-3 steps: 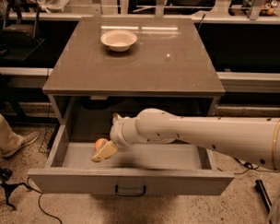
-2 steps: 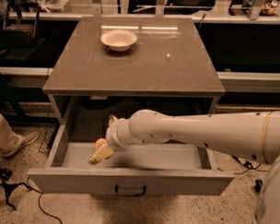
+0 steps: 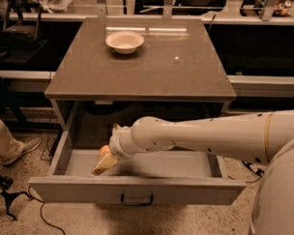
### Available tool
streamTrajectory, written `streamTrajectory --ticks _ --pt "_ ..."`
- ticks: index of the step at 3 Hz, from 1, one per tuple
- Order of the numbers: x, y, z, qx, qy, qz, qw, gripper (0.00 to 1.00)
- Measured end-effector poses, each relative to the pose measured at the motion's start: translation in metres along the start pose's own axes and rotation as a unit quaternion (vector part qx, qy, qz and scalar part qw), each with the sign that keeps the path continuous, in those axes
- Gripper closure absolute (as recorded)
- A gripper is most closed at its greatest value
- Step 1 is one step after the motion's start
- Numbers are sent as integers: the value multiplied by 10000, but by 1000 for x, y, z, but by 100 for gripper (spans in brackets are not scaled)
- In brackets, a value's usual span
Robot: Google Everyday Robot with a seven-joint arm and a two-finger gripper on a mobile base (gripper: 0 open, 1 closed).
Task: Pick orange from top drawer and place on counter
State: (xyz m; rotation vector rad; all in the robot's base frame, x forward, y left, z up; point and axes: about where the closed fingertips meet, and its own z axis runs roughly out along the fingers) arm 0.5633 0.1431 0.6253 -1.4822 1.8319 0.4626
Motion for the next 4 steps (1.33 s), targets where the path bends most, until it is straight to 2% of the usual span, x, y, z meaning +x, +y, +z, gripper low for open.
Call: streamTrajectory --ticks 1,3,4 --pt "12 0 4 -46 79 115 9999 2" --pt "20 0 5 8 64 311 9995 48" --pt "16 4 10 -255 -277 465 9982 71"
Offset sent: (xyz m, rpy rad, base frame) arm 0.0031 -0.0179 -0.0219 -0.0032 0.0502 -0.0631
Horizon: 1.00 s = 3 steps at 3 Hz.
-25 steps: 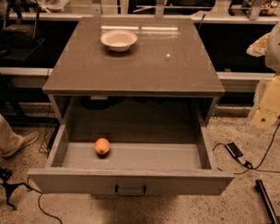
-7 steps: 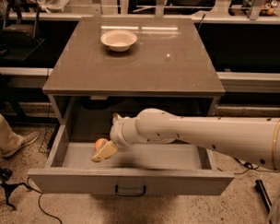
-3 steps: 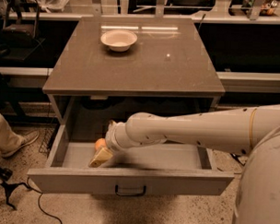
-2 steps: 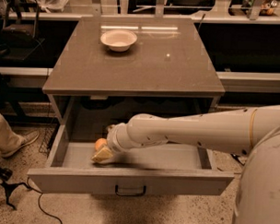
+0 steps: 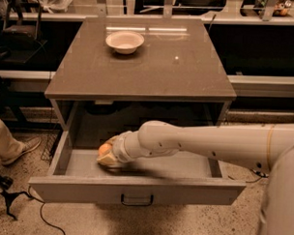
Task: Pick orange from top drawer and place on counter
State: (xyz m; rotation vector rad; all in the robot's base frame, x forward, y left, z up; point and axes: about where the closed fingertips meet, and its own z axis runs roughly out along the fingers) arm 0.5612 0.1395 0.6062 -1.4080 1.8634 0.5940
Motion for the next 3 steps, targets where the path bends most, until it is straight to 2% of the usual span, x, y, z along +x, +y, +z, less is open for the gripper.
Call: streamTrajectory --ticks 1,2,3 --pt "-22 11 -27 -281 -627 -186 9975 94" --pt "-23 5 -85 -51 -966 -261 9950 100" --pt "-9 -15 -149 424 -1082 -196 9930 100"
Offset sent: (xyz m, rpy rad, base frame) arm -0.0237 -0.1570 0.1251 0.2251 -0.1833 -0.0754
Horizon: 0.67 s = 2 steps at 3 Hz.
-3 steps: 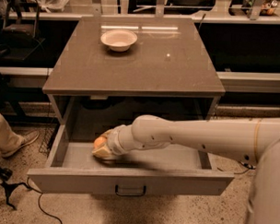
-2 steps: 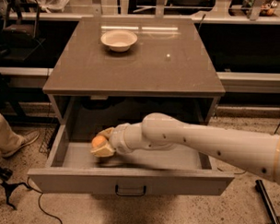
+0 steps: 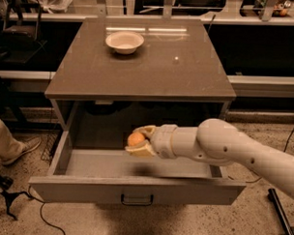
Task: Pick orange from top drawer and place on counter
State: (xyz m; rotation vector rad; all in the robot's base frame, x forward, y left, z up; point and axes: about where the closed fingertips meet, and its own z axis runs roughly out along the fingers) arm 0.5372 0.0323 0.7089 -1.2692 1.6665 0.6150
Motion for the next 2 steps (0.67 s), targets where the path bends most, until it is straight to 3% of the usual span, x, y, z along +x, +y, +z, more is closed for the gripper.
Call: streamTrajectory --ticks 1,2 --pt "10 -35 -54 490 -12 133 9987 100" --pt "7 -38 -58 523 -48 125 9985 100"
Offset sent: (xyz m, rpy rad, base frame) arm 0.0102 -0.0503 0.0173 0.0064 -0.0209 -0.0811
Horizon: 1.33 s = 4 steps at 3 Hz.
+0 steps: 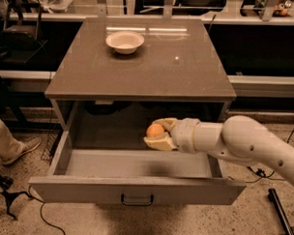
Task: Pick orange from top drawer and place on counter
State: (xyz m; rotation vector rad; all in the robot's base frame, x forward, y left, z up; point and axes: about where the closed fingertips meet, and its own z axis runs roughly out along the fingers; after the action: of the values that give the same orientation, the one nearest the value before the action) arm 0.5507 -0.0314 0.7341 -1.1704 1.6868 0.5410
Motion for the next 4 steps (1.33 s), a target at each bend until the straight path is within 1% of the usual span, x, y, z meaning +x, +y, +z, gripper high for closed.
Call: streamTrajectory --ticks 1,2,3,4 --pt "-18 -21 -26 202 -232 -40 9995 100" --pt "-52 -51 -56 484 -566 -187 9971 100" --pt "-96 -94 -73 888 -858 -241 9921 100" --pt "-118 -125 -63 1185 -973 -120 9881 100"
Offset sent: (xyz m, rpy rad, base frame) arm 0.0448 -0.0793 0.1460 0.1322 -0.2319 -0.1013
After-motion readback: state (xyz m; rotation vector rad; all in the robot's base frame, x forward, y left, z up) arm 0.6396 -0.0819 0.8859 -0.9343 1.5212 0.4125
